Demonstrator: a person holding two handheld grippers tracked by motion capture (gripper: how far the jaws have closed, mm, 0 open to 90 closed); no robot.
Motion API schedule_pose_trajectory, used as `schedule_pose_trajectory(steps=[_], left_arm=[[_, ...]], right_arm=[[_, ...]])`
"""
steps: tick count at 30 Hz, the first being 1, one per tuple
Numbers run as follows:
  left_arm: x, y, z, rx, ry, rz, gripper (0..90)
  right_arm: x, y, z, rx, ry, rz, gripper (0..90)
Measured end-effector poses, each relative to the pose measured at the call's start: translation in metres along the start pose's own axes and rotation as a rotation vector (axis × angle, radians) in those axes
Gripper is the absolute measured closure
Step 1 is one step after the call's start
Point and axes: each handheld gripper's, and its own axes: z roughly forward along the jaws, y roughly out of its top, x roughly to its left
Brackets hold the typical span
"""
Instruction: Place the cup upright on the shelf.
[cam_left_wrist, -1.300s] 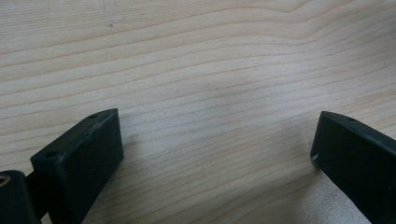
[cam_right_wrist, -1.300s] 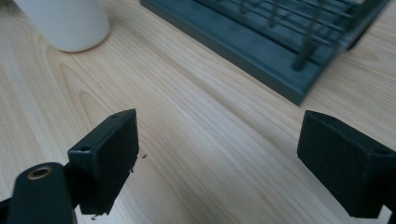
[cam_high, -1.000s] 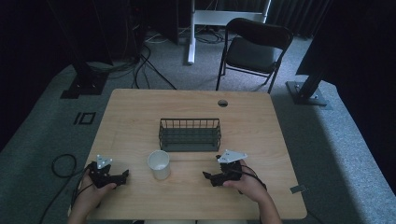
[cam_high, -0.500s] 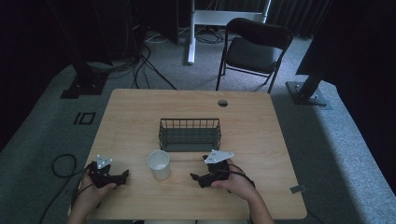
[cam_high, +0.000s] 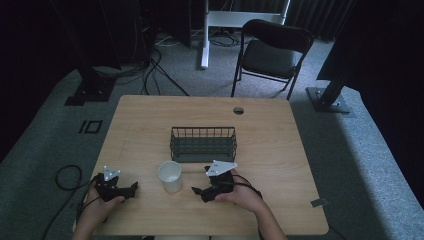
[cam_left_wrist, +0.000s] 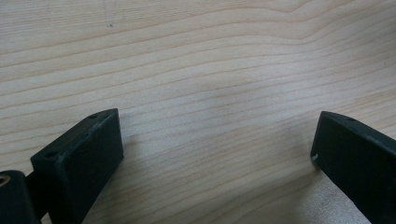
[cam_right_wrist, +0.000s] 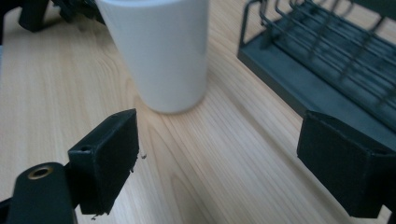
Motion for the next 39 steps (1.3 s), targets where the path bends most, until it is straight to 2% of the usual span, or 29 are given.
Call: schedule_pose_trajectory(steps=[1, 21, 39], left_arm=[[0.0, 0.0, 0.0, 0.0, 0.0, 0.0, 2.6], [0.0, 0.0, 0.0, -0.001, 0.0, -0.002, 2.6], [0.0, 0.0, 0.0, 0.001, -0.001, 0.0, 2.6]], right_arm=[[0.003, 0.004, 0.003, -0.006, 0.008, -0.013, 12.6], [0.02, 0.034, 0.03, -0.033, 0.071, -0.066, 12.6], [0.029, 0.048, 0.056, -0.036, 0.088, -0.086, 13.4]])
